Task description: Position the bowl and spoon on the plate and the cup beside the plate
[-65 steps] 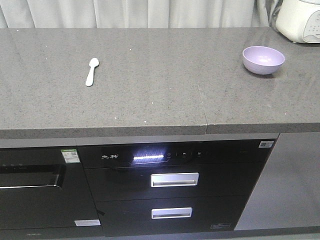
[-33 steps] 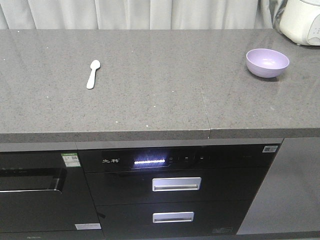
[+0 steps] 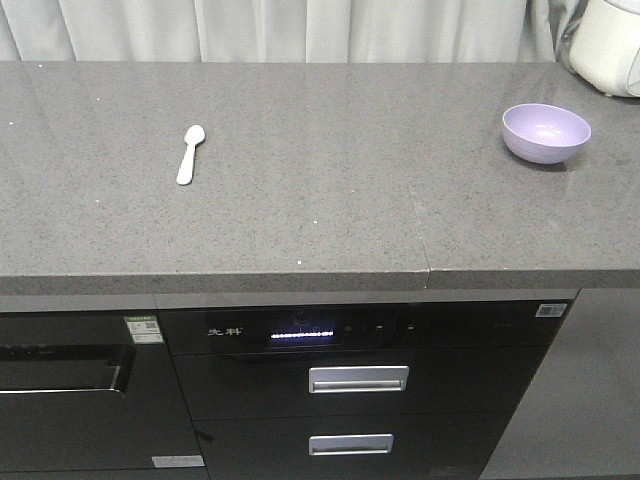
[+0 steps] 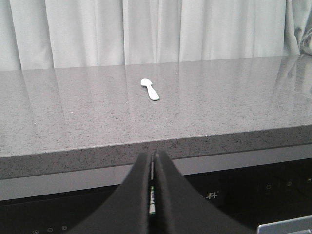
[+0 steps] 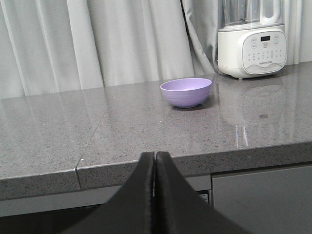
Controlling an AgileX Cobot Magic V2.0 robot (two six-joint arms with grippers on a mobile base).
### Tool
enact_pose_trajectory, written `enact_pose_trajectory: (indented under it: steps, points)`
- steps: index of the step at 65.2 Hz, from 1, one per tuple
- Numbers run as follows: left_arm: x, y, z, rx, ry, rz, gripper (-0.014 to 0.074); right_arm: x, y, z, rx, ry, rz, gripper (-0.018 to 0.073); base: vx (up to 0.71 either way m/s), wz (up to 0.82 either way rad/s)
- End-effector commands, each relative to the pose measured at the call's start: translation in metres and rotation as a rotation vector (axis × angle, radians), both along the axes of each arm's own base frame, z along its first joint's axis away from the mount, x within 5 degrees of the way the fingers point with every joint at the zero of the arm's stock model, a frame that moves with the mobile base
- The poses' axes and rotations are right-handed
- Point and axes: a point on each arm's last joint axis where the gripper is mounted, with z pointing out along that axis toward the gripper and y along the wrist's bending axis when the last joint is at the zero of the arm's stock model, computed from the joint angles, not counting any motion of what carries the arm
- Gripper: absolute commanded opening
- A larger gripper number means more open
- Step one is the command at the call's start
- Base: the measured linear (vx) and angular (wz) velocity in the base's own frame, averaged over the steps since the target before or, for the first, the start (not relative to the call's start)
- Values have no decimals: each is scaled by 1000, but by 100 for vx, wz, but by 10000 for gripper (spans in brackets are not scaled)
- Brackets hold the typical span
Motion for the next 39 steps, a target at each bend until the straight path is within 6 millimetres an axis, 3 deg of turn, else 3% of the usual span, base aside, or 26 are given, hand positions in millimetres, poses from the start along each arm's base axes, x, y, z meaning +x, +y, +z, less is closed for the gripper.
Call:
enact_pose_trajectory:
  steps: [1,39]
  points:
    - [0,2,-1,-17,-60,25,-6,-1,1,2,-16,-70,7,-5,3,2]
    - [0,1,-1,-18,-59,6,-6,-1,1,2,-16,-70,7,-5,2,1]
